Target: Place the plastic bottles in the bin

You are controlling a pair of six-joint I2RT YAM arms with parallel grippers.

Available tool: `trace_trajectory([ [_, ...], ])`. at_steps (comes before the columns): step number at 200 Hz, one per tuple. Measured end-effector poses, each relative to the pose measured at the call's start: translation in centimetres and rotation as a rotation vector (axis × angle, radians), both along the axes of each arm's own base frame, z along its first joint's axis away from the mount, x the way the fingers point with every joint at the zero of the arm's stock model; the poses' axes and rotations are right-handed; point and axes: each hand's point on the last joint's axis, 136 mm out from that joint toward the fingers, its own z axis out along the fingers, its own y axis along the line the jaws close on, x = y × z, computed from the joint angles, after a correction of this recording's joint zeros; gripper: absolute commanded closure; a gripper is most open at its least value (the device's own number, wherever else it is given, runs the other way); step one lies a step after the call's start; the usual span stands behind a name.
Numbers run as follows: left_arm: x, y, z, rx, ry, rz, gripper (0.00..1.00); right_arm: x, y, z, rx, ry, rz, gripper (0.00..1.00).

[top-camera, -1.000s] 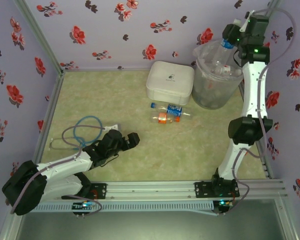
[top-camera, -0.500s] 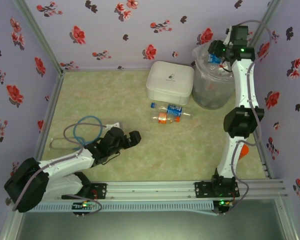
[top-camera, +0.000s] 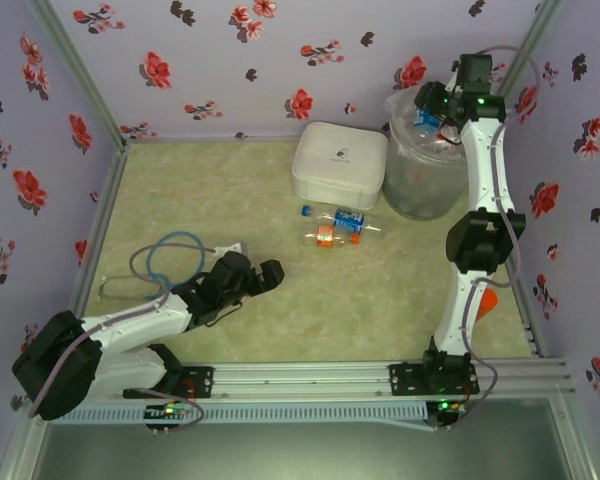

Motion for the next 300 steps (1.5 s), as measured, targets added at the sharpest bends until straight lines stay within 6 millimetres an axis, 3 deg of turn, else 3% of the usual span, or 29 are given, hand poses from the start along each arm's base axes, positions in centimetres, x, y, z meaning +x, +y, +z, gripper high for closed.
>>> trace_trajectory([
  [37, 0.0, 0.0, -0.3, 0.008, 0.007, 0.000, 0.00, -1.4, -1.2, 1.0, -0.001, 0.032, -0.039, 0.15],
  [66, 0.0, 0.0, -0.3, 0.006, 0.005, 0.000, 0.00, -2.9, -2.5, 1.9, -0.022, 0.051, -0.077, 0.14],
  [83, 0.1, -0.1, -0.2, 0.001, 0.001, 0.000, 0.00, -3.8, -3.0, 2.7, -0.044, 0.048, -0.087, 0.20],
  [105, 0.1, -0.1, -0.4, 0.005, 0.005, 0.000, 0.00, -4.4, -3.2, 3.3, -0.058, 0.044, -0.087, 0.36],
  [138, 0.1, -0.1, -0.6, 0.005, 0.005, 0.000, 0.00, -4.6, -2.6, 1.4, -0.069, 0.091, -0.062, 0.56],
  [184, 0.1, -0.1, -0.6, 0.006, 0.006, 0.000, 0.00, -3.8, 0.1, -1.8, -0.068, 0.151, 0.017, 0.64],
  [212, 0.1, -0.1, -0.7, 0.006, 0.006, 0.000, 0.00, -3.6, 0.5, -2.0, -0.058, 0.124, 0.029, 0.64],
  [234, 0.0, 0.0, -0.8, 0.011, 0.010, 0.000, 0.00, -4.1, 0.6, -1.8, -0.056, 0.107, 0.030, 0.60],
  [270, -0.2, 0.2, -1.0, 0.027, 0.017, -0.005, 0.00, -4.7, 0.3, -1.1, -0.082, 0.104, 0.025, 0.40],
  [300, -0.2, 0.2, -0.9, 0.029, 0.010, -0.011, 0.00, -6.3, -0.7, 0.3, -0.137, 0.115, 0.013, 0.27],
])
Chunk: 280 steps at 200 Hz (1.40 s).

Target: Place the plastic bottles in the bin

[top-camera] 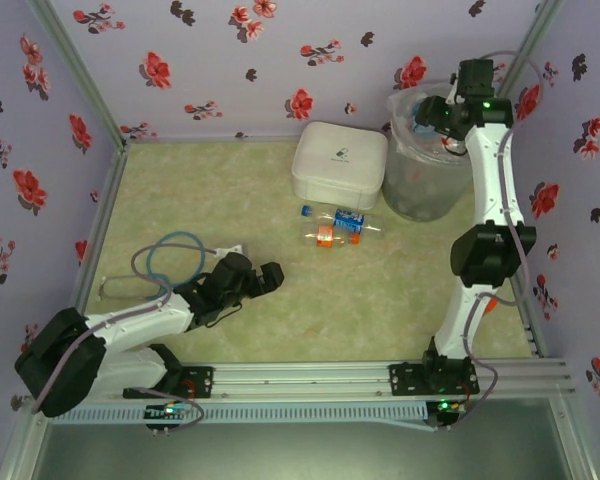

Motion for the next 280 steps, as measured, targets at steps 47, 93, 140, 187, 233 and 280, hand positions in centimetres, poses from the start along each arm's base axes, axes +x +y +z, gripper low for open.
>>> trace_trajectory([
  [47, 0.6, -0.6, 1.7, 0.056, -0.037, -0.060, 0.00, -6.5, -1.9, 6.5, -0.035, -0.107, -0.044, 0.17],
  [93, 2.6, -3.3, 6.1, 0.172, -0.157, -0.229, 0.00, -14.1, 0.8, 6.3, 0.115, -0.174, 0.001, 0.10],
  [140, 5.0, -6.0, 8.5, 0.398, -0.299, -0.475, 0.00, -18.9, 4.2, 0.5, 0.286, -0.079, 0.098, 0.08],
  [187, 7.6, -9.9, 5.0, 0.618, -0.334, -0.767, 0.00, -23.9, 5.3, -2.3, 0.328, -0.044, 0.120, 0.08],
  [233, 9.6, -11.7, 0.3, 0.779, -0.378, -0.975, 0.01, -25.6, 5.3, -2.1, 0.294, -0.031, 0.136, 0.08],
  [280, 12.3, -13.0, -2.3, 0.888, -0.415, -1.065, 0.13, -27.4, 4.8, -1.9, 0.234, -0.035, 0.142, 0.08],
])
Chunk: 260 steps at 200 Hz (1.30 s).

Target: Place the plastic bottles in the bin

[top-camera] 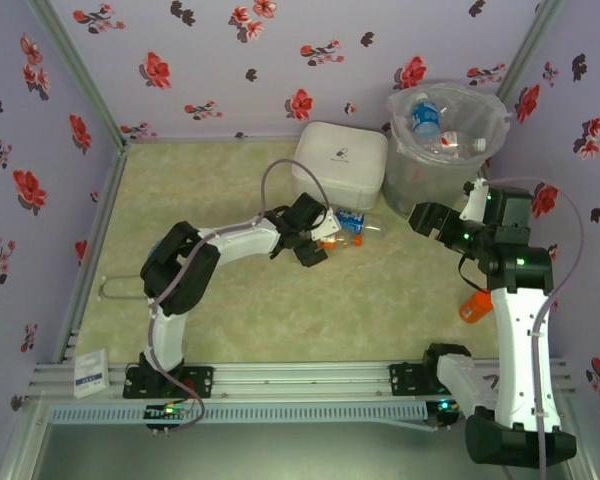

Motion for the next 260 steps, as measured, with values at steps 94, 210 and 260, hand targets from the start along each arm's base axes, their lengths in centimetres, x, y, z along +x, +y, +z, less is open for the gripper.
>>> trace_trajectory([
  [94, 0.9, -0.6, -0.3, 0.035, -0.035, -0.028, 0.46, -0.1, 0.8, -5.1, 0.093, 0.092, -0.013, 0.10],
  [210, -4.9, 0.4, 5.9, -0.389, 0.189, 0.337, 0.52, 2.2, 9.2, -10.6, 0.470, 0.107, 0.093, 0.06],
  [260, -8.5, -2.1, 7.2, -0.538, 0.301, 0.393, 0.50, 4.2, 11.9, -11.7, 0.438, 0.086, 0.152, 0.14],
])
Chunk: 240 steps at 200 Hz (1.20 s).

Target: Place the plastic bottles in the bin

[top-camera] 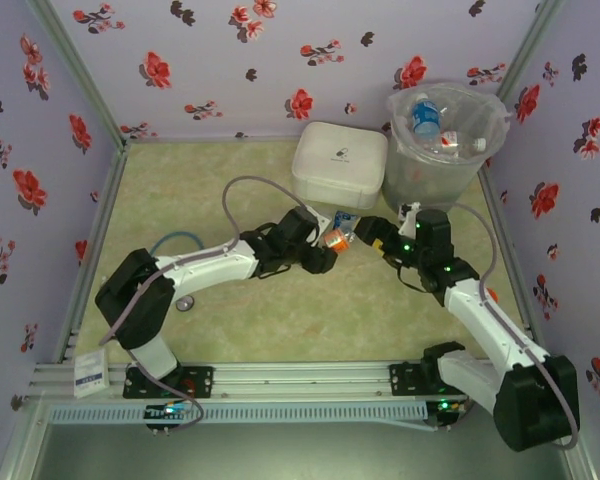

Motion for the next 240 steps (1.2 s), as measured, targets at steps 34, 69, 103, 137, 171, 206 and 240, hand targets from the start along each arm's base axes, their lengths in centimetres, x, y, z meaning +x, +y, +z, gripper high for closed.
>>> trace_trajectory([
  [34, -0.9, -0.7, 0.7, -0.068, 0.017, 0.026, 0.50, 1.3, 1.0, -0.5, -0.017, -0.006, 0.013, 0.29],
  [69, -1.4, -0.7, 0.4, -0.078, 0.031, 0.033, 0.48, 1.5, 1.1, -0.4, -0.027, -0.024, 0.017, 0.31],
  [103, -1.9, -1.0, 0.9, -0.089, 0.025, 0.021, 0.47, 2.1, 1.1, -0.5, -0.045, -0.029, 0.013, 0.22],
  [137, -2.1, -0.9, 0.9, -0.090, 0.026, 0.020, 0.46, 2.5, 1.3, -0.7, -0.047, -0.025, 0.016, 0.36],
  [171, -2.2, -0.8, 0.8, -0.092, 0.032, 0.026, 0.37, 2.9, 1.2, 0.6, -0.052, -0.061, 0.007, 0.58],
  [206, -2.2, -0.8, 2.5, -0.153, 0.014, 0.045, 0.19, 2.9, 0.4, 3.8, -0.099, -0.123, -0.012, 0.72],
  [240, -2.7, 0.3, 3.2, -0.187, 0.000, 0.066, 0.21, 3.3, -0.8, 9.6, -0.179, -0.252, -0.046, 0.85],
])
